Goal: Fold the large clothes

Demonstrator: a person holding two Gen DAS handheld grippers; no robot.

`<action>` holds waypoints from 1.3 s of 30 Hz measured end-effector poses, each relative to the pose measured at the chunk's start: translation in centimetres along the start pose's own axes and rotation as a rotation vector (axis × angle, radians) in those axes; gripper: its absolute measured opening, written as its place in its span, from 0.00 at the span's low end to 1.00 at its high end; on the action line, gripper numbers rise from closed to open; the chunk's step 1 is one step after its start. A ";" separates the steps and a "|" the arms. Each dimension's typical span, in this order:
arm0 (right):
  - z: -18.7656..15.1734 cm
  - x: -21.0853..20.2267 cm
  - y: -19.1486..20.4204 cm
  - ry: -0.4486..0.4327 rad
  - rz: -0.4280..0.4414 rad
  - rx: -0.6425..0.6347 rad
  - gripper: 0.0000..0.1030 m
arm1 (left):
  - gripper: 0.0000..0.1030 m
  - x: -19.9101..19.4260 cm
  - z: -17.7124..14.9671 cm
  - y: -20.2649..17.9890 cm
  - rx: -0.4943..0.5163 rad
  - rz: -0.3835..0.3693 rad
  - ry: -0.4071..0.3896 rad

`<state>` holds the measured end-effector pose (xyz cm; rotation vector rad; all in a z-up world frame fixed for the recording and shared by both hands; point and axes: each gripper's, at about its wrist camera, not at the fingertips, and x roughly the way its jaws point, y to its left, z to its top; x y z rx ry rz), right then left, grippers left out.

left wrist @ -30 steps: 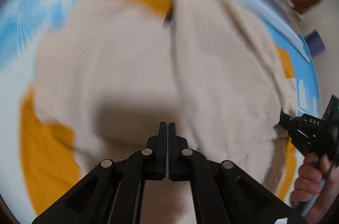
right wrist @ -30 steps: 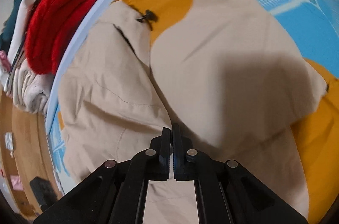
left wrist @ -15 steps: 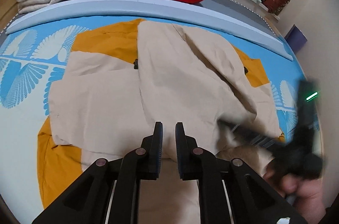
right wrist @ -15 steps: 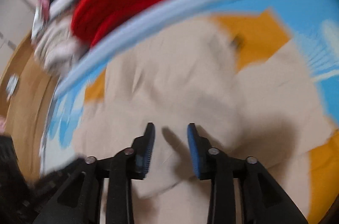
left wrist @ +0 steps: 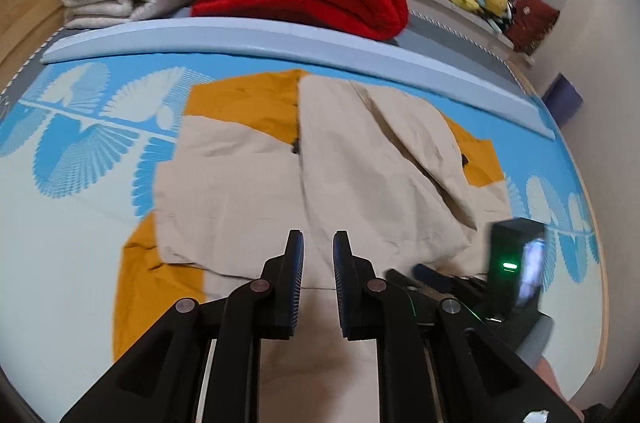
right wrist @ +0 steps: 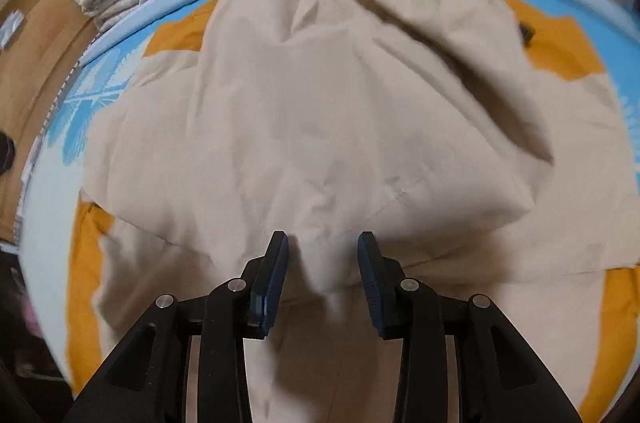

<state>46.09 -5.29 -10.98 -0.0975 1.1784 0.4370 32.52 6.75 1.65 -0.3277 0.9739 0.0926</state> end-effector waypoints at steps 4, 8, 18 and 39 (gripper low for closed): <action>-0.3 -6.0 0.5 -0.172 -0.008 -0.006 0.36 | 0.12 -2.8 0.3 0.8 -0.012 0.024 -0.081; -2.8 -12.7 0.3 -0.309 -0.037 0.024 0.36 | 0.12 -6.1 -0.7 0.6 0.066 0.057 -0.168; -14.4 -29.4 -3.1 -0.422 -0.148 0.047 0.35 | 0.12 -12.3 -8.2 0.3 0.104 0.025 -0.121; -33.4 -32.0 -16.5 -0.363 -0.223 0.430 0.19 | 0.09 -16.4 -23.7 15.6 -0.133 0.044 0.008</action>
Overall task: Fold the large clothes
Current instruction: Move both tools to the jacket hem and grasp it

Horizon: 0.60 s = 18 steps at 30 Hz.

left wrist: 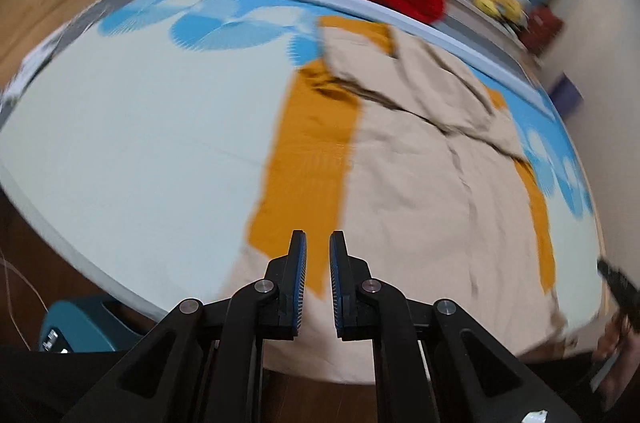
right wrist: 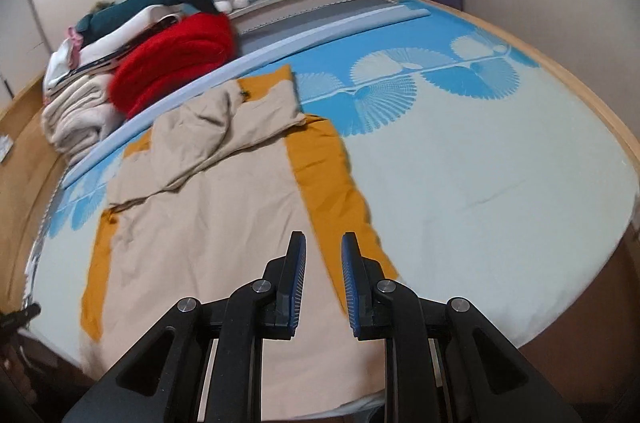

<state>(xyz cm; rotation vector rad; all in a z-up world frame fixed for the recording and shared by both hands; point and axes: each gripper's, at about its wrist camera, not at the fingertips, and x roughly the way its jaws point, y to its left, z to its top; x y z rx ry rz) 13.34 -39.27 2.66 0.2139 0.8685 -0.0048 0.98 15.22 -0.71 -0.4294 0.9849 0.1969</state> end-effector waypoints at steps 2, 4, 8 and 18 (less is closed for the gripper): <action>0.0 1.1 -0.6 0.025 0.005 0.027 0.21 | 0.08 1.8 0.2 3.5 -0.109 0.003 0.030; -0.3 2.6 -0.9 0.063 -0.024 0.026 0.24 | 0.05 3.4 0.2 6.8 -0.288 -0.039 0.096; -0.8 5.9 -1.5 0.170 -0.073 0.034 0.31 | 0.06 5.3 0.4 8.5 -0.387 -0.063 0.146; -4.0 10.9 -5.3 0.436 -0.148 0.158 0.35 | 0.29 9.4 -2.0 8.3 -0.323 0.079 0.356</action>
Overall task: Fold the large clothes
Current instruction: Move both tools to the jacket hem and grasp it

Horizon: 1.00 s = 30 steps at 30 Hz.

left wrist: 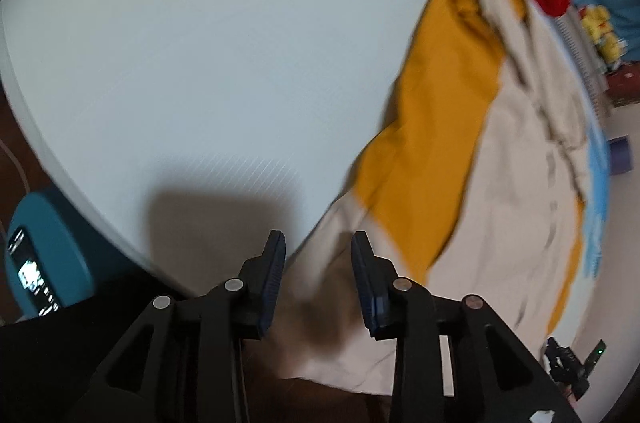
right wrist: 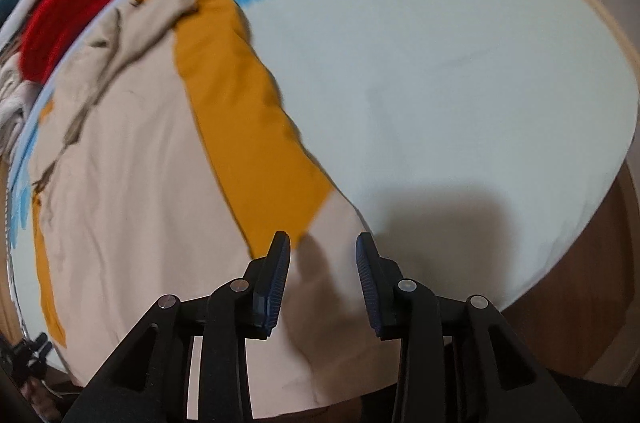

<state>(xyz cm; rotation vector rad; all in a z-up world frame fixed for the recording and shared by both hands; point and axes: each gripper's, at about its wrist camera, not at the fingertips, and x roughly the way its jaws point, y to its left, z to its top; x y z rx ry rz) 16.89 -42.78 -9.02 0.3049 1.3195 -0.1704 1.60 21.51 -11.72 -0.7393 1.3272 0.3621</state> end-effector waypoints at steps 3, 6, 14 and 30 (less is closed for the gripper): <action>-0.5 1.0 -0.1 0.044 -0.026 -0.019 0.35 | 0.29 0.9 -0.7 0.2 0.017 0.028 0.040; -1.0 1.3 0.1 0.066 -0.044 -0.041 0.31 | 0.01 0.8 -1.1 -0.7 0.088 0.049 0.028; -1.8 -3.0 -2.8 -0.030 -0.117 0.050 0.00 | 0.00 -2.6 -3.8 -1.1 0.211 0.116 -0.058; 0.5 0.4 -1.1 0.016 0.072 0.033 0.62 | 0.35 -0.8 0.7 -1.7 0.050 0.016 -0.086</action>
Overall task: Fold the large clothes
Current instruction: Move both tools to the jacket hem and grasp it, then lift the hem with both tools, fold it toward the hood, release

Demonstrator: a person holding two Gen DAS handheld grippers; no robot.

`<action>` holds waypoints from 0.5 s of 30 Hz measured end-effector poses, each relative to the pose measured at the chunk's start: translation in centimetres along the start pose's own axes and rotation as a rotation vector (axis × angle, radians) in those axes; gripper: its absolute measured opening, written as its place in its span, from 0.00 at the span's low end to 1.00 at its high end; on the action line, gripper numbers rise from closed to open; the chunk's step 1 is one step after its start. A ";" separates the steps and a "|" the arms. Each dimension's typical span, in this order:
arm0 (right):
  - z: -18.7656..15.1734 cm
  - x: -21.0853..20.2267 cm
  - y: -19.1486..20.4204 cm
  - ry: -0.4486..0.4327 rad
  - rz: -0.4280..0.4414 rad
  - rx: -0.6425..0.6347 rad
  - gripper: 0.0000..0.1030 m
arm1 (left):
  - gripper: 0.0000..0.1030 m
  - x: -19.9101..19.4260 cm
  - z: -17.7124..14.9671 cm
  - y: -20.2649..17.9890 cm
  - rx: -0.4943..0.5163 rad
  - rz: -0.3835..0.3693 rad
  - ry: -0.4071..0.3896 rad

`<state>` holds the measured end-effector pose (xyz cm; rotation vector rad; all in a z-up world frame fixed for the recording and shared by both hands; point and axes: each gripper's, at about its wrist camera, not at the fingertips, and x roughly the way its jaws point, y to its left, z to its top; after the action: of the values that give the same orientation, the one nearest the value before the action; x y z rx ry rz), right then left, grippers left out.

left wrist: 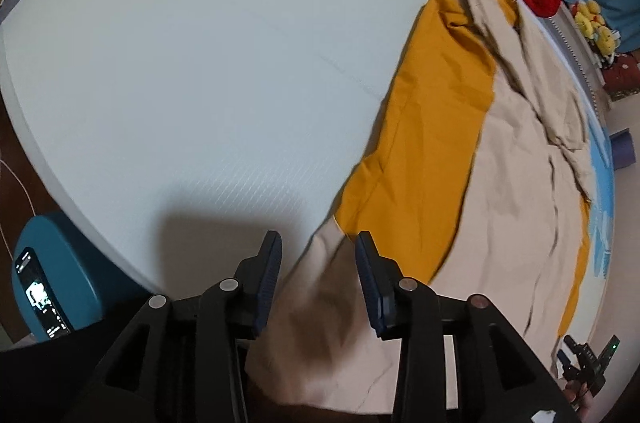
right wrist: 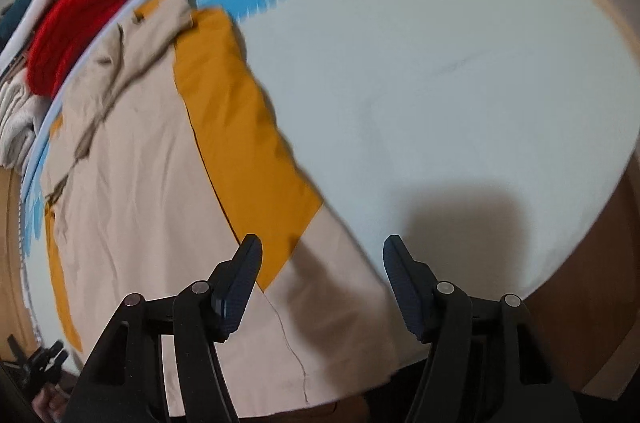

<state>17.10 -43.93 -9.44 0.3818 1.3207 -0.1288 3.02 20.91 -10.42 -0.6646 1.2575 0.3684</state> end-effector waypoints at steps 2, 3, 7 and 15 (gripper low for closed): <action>-0.2 1.8 0.1 0.054 -0.043 -0.027 0.59 | 0.36 1.0 0.4 -0.4 -0.002 0.012 0.019; -0.4 2.2 0.6 0.058 -0.075 -0.055 0.55 | 0.36 1.5 0.5 -0.5 0.000 0.015 0.031; -1.3 1.2 1.0 0.030 -0.078 -0.104 0.03 | 0.34 2.3 0.2 -1.7 0.061 0.038 0.047; -2.4 -1.0 -0.4 0.058 -0.112 -0.060 0.01 | 0.07 0.5 -2.2 -1.9 0.179 0.070 0.121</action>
<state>14.48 -43.63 -9.02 0.2628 1.4008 -0.1727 2.68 17.98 -10.76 -0.4972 1.4129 0.2724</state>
